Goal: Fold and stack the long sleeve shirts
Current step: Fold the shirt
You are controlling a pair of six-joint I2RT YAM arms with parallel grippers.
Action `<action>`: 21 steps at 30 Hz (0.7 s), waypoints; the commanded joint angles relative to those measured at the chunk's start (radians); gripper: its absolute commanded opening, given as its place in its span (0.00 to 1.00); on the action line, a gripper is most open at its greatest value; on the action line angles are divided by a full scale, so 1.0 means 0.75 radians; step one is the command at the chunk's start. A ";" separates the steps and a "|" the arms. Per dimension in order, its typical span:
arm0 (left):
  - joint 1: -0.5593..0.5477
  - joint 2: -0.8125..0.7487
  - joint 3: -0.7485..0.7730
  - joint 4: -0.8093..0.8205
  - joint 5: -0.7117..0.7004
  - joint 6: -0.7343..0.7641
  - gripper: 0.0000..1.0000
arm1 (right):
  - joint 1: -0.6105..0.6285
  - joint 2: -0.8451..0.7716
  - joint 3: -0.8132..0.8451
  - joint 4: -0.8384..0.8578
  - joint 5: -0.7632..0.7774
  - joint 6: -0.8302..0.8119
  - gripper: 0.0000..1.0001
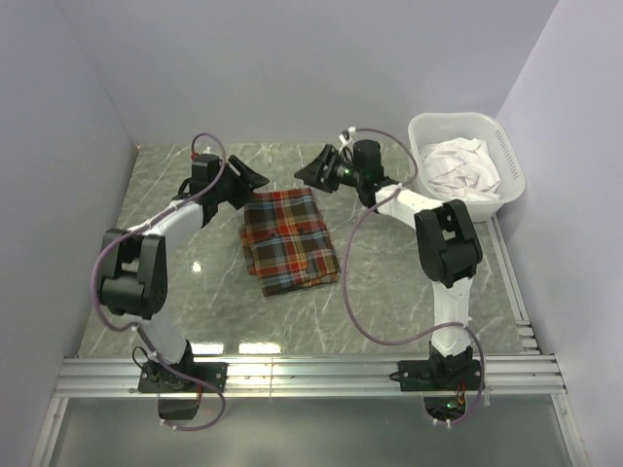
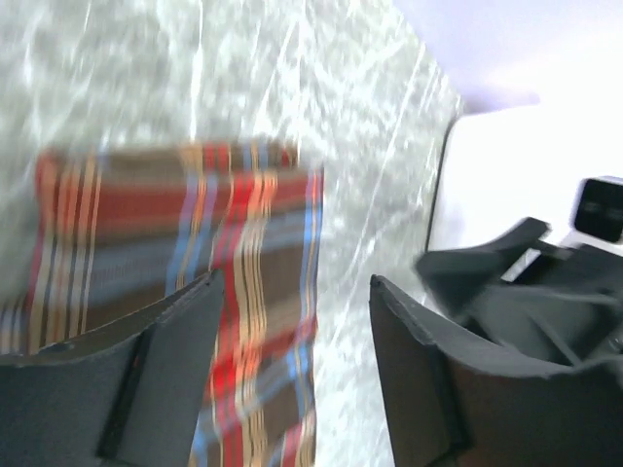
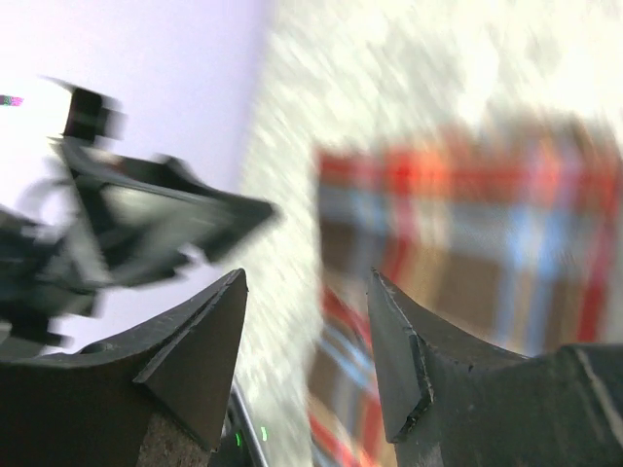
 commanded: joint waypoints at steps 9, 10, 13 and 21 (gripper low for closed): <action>0.074 0.491 0.281 0.046 0.006 0.023 0.63 | -0.004 0.452 0.346 0.104 0.068 0.261 0.60; 0.078 0.514 0.286 0.044 0.010 0.019 0.63 | -0.006 0.463 0.340 0.104 0.085 0.273 0.60; 0.099 0.563 0.279 0.055 0.030 0.005 0.63 | -0.006 0.477 0.312 0.070 0.130 0.308 0.60; 0.109 0.443 0.310 -0.027 0.039 0.070 0.73 | -0.020 0.298 0.187 0.020 0.169 0.208 0.60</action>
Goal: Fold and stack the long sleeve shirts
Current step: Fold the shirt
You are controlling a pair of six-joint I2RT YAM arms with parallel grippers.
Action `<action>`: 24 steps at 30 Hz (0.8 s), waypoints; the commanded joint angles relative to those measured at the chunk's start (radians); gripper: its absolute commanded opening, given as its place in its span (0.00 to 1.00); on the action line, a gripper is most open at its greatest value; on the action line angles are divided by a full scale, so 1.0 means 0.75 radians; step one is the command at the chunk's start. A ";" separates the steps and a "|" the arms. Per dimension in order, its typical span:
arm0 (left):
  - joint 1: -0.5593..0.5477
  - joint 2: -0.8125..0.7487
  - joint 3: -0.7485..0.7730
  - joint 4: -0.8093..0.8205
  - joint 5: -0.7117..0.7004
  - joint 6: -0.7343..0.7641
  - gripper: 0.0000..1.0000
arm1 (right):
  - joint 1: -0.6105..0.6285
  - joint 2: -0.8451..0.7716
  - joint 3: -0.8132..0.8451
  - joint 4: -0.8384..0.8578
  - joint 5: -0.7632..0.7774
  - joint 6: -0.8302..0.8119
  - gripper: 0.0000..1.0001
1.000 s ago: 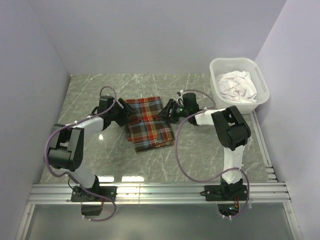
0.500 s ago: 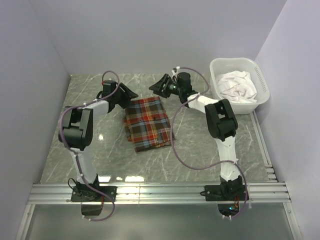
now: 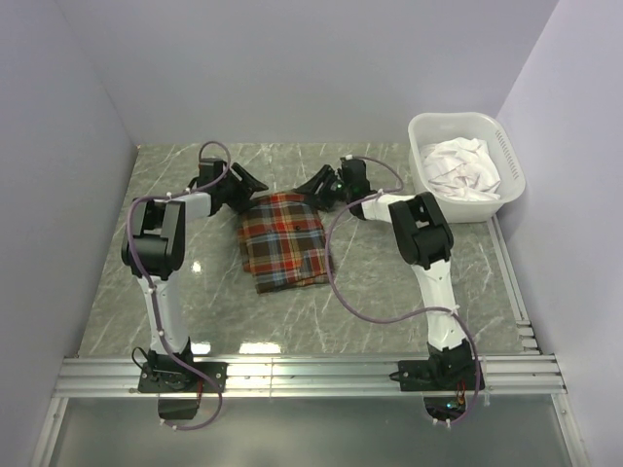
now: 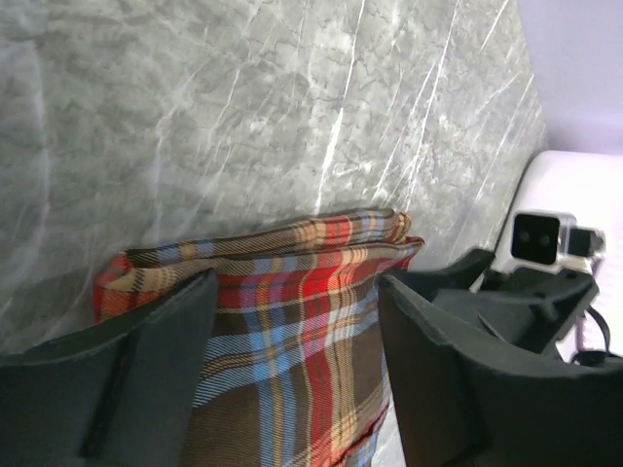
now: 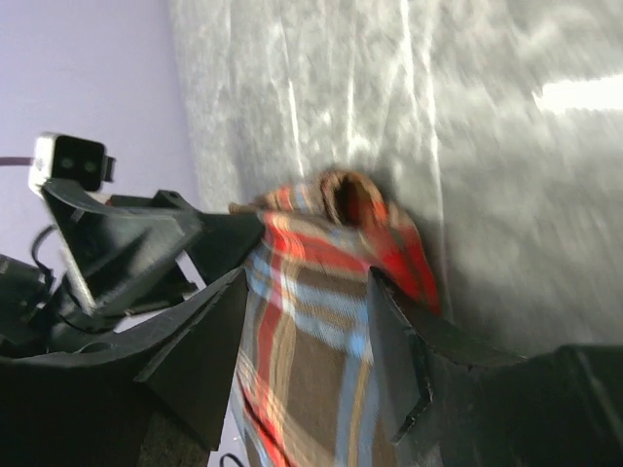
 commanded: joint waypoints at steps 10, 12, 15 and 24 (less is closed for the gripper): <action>-0.113 -0.740 -0.277 -0.369 -0.167 0.081 0.83 | -0.016 -0.654 -0.461 -0.042 -0.162 -0.229 0.58; -0.211 -0.855 -0.400 -0.418 -0.187 0.081 0.77 | -0.008 -0.744 -0.574 -0.076 -0.221 -0.269 0.57; -0.335 -0.957 -0.570 -0.435 -0.163 0.059 0.68 | 0.008 -0.844 -0.715 -0.123 -0.270 -0.335 0.56; -0.450 -0.986 -0.904 -0.326 -0.143 -0.009 0.51 | 0.070 -0.849 -1.014 -0.113 -0.315 -0.444 0.50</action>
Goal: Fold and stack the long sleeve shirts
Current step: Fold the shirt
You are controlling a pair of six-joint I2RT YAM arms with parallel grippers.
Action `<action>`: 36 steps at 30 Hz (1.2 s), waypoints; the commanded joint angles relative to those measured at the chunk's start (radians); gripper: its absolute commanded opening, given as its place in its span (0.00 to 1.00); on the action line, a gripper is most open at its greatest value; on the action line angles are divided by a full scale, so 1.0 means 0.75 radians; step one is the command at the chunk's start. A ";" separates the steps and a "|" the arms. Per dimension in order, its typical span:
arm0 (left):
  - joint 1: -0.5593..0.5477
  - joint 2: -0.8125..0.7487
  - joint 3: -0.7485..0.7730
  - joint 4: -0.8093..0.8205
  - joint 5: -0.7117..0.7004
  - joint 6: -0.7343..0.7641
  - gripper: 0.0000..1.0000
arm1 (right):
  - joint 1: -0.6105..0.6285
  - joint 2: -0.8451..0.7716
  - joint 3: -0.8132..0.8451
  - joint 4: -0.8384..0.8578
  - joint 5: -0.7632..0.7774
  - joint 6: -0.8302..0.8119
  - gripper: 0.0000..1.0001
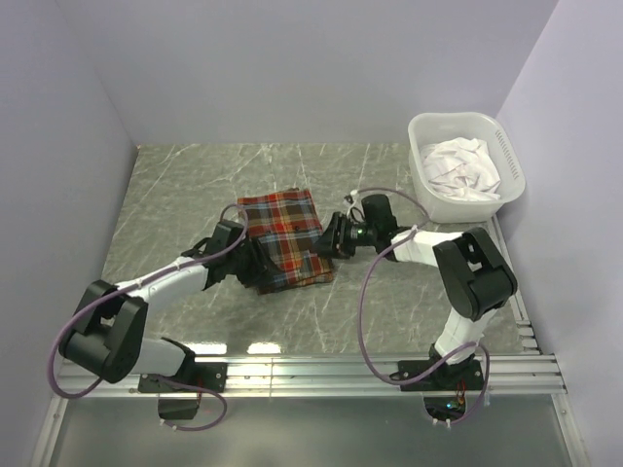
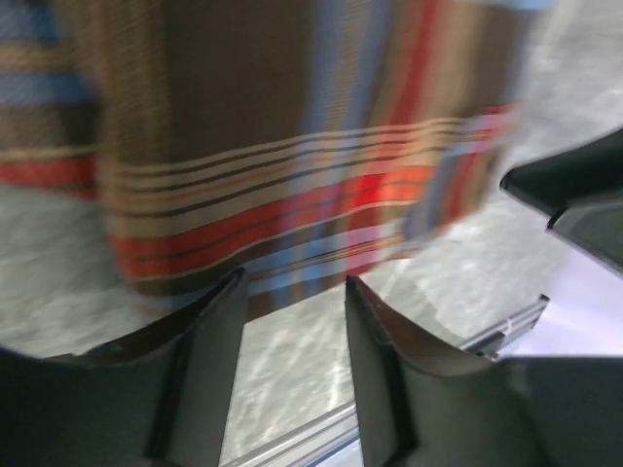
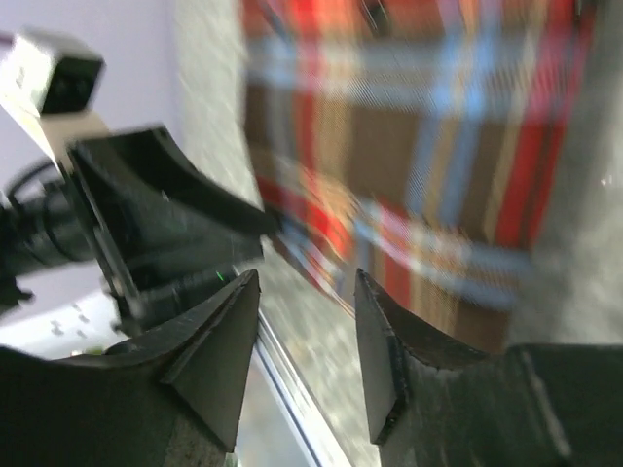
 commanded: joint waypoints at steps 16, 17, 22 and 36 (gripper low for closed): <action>0.277 -0.104 0.110 -0.331 -0.297 0.102 0.56 | 0.004 -0.138 0.046 -0.526 0.333 -0.376 0.41; 0.275 -0.116 0.132 -0.325 -0.289 0.088 0.60 | 0.006 -0.163 0.058 -0.548 0.362 -0.393 0.42; 0.198 -0.080 0.298 -0.314 -0.334 0.037 0.84 | 0.004 -0.310 0.083 -0.636 0.497 -0.460 0.57; 0.169 0.396 0.490 -0.275 -0.406 0.117 0.53 | 0.080 -0.108 0.157 -0.604 0.591 -0.497 0.53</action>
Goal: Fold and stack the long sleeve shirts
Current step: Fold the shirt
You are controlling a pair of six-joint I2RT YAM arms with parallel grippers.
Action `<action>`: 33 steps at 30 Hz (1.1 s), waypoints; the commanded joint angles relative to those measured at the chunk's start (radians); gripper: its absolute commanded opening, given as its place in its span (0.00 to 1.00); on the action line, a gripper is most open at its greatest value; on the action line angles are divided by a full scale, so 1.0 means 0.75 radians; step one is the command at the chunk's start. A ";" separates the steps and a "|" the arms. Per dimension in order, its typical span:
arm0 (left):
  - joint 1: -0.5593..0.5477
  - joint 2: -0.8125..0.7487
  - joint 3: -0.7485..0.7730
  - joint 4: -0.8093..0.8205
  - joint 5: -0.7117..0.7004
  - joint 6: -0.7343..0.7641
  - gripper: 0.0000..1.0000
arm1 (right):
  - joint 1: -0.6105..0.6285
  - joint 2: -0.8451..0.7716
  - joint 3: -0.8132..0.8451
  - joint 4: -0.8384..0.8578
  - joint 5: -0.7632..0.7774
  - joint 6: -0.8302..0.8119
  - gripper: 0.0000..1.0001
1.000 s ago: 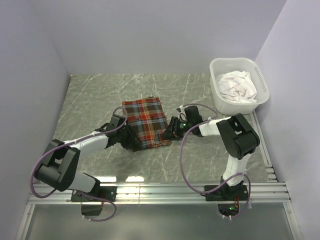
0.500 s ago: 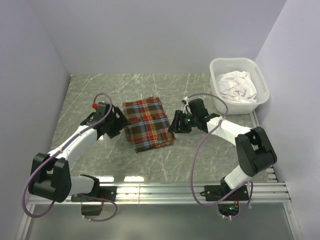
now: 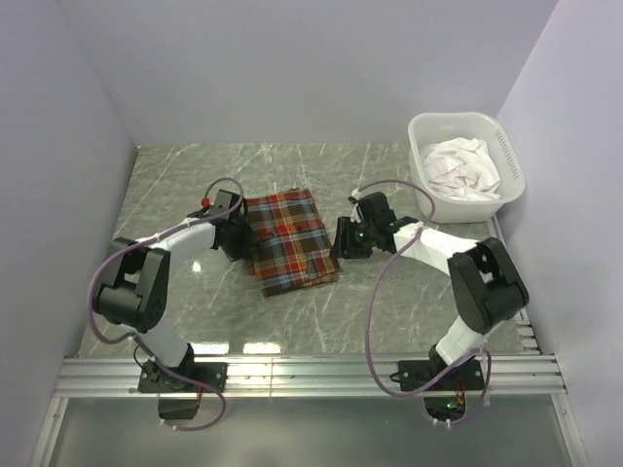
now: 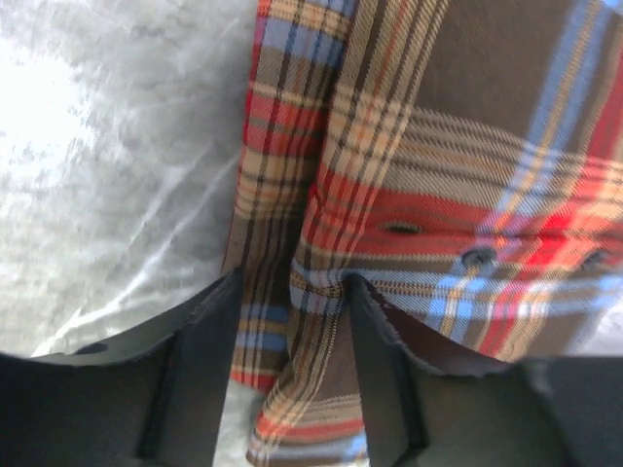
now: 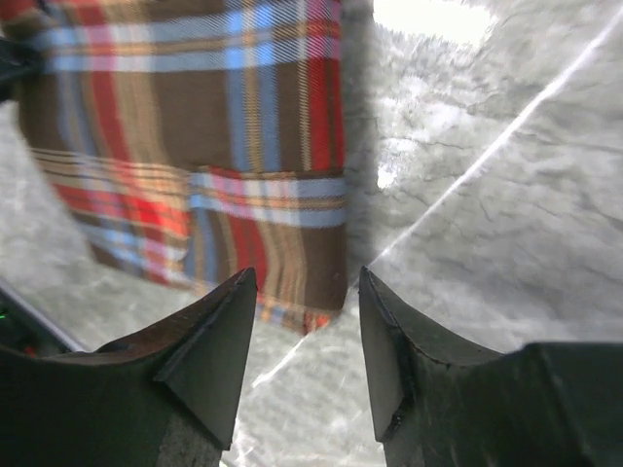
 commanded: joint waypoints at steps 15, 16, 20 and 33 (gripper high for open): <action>0.032 0.533 0.716 -0.094 -0.199 0.454 0.52 | 0.429 0.368 0.352 0.014 -0.213 0.146 0.20; 0.034 0.560 0.767 -0.088 -0.189 0.491 0.52 | 0.488 0.391 0.379 0.040 -0.211 0.189 0.22; 0.050 0.585 0.941 -0.065 -0.142 0.500 0.62 | 0.560 0.485 0.607 -0.014 -0.192 0.188 0.43; 0.105 -0.232 0.247 -0.184 -0.190 0.093 0.95 | 0.130 0.203 0.490 -0.219 0.147 -0.113 0.64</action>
